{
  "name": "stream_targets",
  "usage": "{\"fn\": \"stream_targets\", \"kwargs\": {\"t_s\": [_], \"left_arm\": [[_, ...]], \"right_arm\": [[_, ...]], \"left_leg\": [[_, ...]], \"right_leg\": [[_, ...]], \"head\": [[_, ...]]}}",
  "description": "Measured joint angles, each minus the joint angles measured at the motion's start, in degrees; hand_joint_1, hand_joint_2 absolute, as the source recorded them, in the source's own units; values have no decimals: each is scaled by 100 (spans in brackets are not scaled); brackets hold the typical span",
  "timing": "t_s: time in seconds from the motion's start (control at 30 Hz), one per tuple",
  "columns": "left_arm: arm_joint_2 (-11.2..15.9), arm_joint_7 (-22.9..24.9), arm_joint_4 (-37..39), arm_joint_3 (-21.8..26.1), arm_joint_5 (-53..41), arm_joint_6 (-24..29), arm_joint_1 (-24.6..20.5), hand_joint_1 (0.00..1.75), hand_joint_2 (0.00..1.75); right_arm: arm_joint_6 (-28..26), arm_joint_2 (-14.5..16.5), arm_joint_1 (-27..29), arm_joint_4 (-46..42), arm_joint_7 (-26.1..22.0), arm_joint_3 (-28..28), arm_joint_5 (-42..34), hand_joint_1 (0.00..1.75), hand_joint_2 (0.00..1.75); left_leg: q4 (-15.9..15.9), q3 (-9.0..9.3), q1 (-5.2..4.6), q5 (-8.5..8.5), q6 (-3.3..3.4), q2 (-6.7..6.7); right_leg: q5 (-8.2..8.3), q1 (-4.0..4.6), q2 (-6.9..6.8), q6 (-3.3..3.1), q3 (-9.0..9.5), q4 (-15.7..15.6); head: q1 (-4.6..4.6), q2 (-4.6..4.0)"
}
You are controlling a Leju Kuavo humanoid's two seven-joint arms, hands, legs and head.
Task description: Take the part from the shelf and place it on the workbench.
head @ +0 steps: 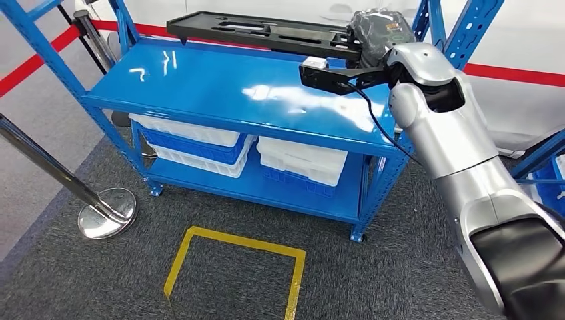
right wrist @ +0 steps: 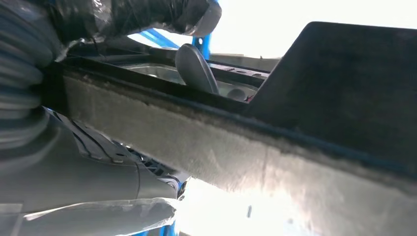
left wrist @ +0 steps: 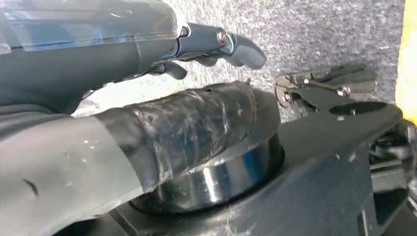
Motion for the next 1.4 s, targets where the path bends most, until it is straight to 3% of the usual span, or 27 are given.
{"fn": "stream_targets", "kwargs": {"t_s": [0.07, 0.13, 0.2, 0.23, 0.27, 0.3, 0.37, 0.43, 0.5, 0.57, 0.6, 0.7, 0.73, 0.77, 0.8, 0.87, 0.9, 0.97, 1.03, 1.1, 1.13, 1.17, 1.23, 1.27, 1.3, 1.33, 1.4], "left_arm": [[-7, 2, 0, -2, 1, 3, -12, 0, 0], [-12, 4, 0, -3, 1, 11, -24, 0, 0], [-15, 5, 0, -4, 0, 15, -23, 0, 0], [-18, 5, 0, -4, -1, 15, -22, 0, 0], [-19, 5, 0, -4, -1, 14, -21, 0, 0], [-20, 6, 0, -4, -2, 14, -21, 0, 0], [-21, 7, 0, -4, -2, 15, -24, 0, 0], [-21, 7, 0, -4, -8, 15, -22, 0, 0], [-20, 5, 0, -5, -16, 15, -11, 0, 0], [-13, 5, 0, -6, -19, 16, 5, 0, 0], [-11, 5, 0, -6, -20, 17, 8, 0, 0], [-5, 7, 0, -6, -25, 19, 8, 0, 0], [-3, 7, 0, -6, -26, 19, 7, 0, 0], [-2, 8, 0, -6, -26, 20, 6, 0, 0], [-1, 8, 0, -6, -26, 20, 5, 0, 0], [1, 8, 0, -6, -27, 21, 3, 0, 0], [2, 8, 0, -6, -28, 21, 0, 0, 0], [0, 7, 0, -7, -31, 21, -2, 0, 0], [-1, 6, 0, -8, -33, 21, -1, 0, 0], [-2, 7, 0, -8, -31, 21, -1, 0, 0], [-3, 8, 0, -8, -28, 21, -5, 0, 0], [-4, 8, 0, -8, -25, 21, -7, 0, 0], [-4, 8, 0, -8, -19, 20, -11, 0, 0], [-4, 8, 0, -8, -17, 20, -9, 0, 0], [-5, 8, 0, -8, -17, 19, -8, 0, 0], [-5, 8, 0, -8, -17, 17, -6, 0, 0], [-6, 8, 0, -8, -16, 17, -3, 0, 0]], "right_arm": [[3, -11, -10, 14, -3, 10, -8, 175, 175], [5, -25, -17, 31, -3, 17, -12, 175, 175], [5, -31, -14, 44, -2, 28, -13, 175, 175], [5, -33, -10, 52, -1, 35, -13, 175, 175], [5, -33, -6, 63, -1, 42, -14, 175, 175], [5, -33, -3, 72, -1, 48, -15, 175, 175], [4, -32, -8, 83, -1, 53, -16, 175, 175], [4, -20, -18, 85, -1, 55, -18, 175, 175], [6, -13, -27, 99, -1, 58, -21, 175, 175], [11, -13, -28, 127, -2, 65, -25, 175, 175], [15, -6, -27, 138, -2, 69, -26, 175, 175], [21, 20, -27, 153, -3, 81, -31, 175, 175], [21, 24, -27, 157, -4, 85, -32, 175, 175], [22, 24, -25, 165, -4, 90, -33, 175, 175], [23, 24, -23, 173, -4, 94, -34, 175, 175], [25, 24, -19, 182, -4, 105, -34, 175, 175], [25, 25, -18, 182, -4, 109, -34, 175, 175], [24, 24, -20, 182, -2, 112, -34, 175, 175], [24, 27, -29, 182, -2, 116, -37, 175, 175], [27, 30, -38, 186, -4, 121, -45, 175, 175], [30, 28, -42, 192, -3, 124, -49, 175, 175], [33, 28, -42, 200, -2, 128, -53, 175, 175], [38, 30, -44, 216, 0, 139, -62, 175, 175], [38, 31, -41, 223, 1, 143, -68, 175, 175], [37, 32, -34, 231, 0, 145, -72, 175, 175], [36, 32, -28, 239, 1, 147, -75, 175, 175], [34, 34, -21, 254, 3, 153, -79, 175, 175]], "left_leg": [[-93, -64, 22, 166, 80, 29], [-150, -187, 49, 353, 159, 64], [-127, -375, 45, 492, 186, 75], [-102, -473, 45, 550, 182, 77], [-72, -570, 46, 603, 177, 79], [-33, -673, 48, 653, 168, 79], [66, -860, 53, 734, 134, 73], [159, -992, 42, 803, 76, 59], [168, -1054, 34, 903, 10, 46], [154, -1124, 40, 932, -49, 28], [238, -1184, 44, 794, -81, 17], [1106, -1395, 77, -74, -190, 8], [1471, -1437, 87, -255, -218, 8], [1742, -1431, 94, -295, -237, 8], [1866, -1358, 100, -212, -250, 8], [1562, -970, 111, 115, -260, 8], [1162, -672, 118, 151, -262, 5], [375, -152, 101, 19, -216, -20], [49, 17, 71, -63, -128, -46], [26, -60, 85, 51, -18, -30], [8, -103, 93, 116, 48, -13], [-7, -167, 100, 192, 106, 4], [20, -338, 78, 325, 173, 21], [43, -439, 62, 387, 184, 23], [67, -534, 45, 441, 191, 24], [89, -623, 26, 489, 195, 22], [122, -758, -10, 577, 198, 10]], "right_leg": [[-38, 5, 12, 60, -47, -15], [-534, 6, 23, 86, -193, 365], [-1104, 3, 26, 109, -366, 1121], [-1203, 3, 26, 125, -403, 1458], [-1176, 1, 26, 138, -381, 1662], [-1040, -3, 25, 144, -257, 1670], [-820, -14, 25, 133, 262, 1150], [-918, 3, 31, 102, 801, 403], [-1009, 36, 39, 66, 951, 84], [-880, 7, 25, 0, 852, 42], [-796, -11, 16, -47, 783, 20], [-563, -27, 8, -126, 531, -6], [-497, -24, 8, -123, 445, -2], [-433, -22, 5, -116, 359, 6], [-371, -22, 1, -106, 272, 16], [-260, -30, -7, -75, 115, 41], [-208, -31, -7, -50, 53, 52], [-104, -22, -6, 12, -11, 51], [20, -16, -2, 75, -22, 2], [50, -10, 10, 138, -59, -23], [-67, -5, 18, 159, -104, 52], [-315, 2, 23, 168, -176, 261], [-919, 10, 27, 161, -356, 1006], [-1106, 16, 27, 155, -425, 1406], [-1133, 25, 28, 139, -425, 1667], [-1042, 40, 28, 111, -339, 1741], [-764, 93, 34, -5, 123, 1279]], "head": [[0, 0], [1, 0], [1, 0], [1, 0], [1, 0], [1, 0], [1, 0], [-1, 0], [-1, 0], [2, 0], [1, 0], [1, 0], [1, 0], [1, 0], [0, 0], [1, 0], [1, 0], [1, 0], [2, 0], [3, 0], [5, 0], [6, 0], [8, 0], [7, 0], [7, 0], [7, 0], [7, 0]]}}
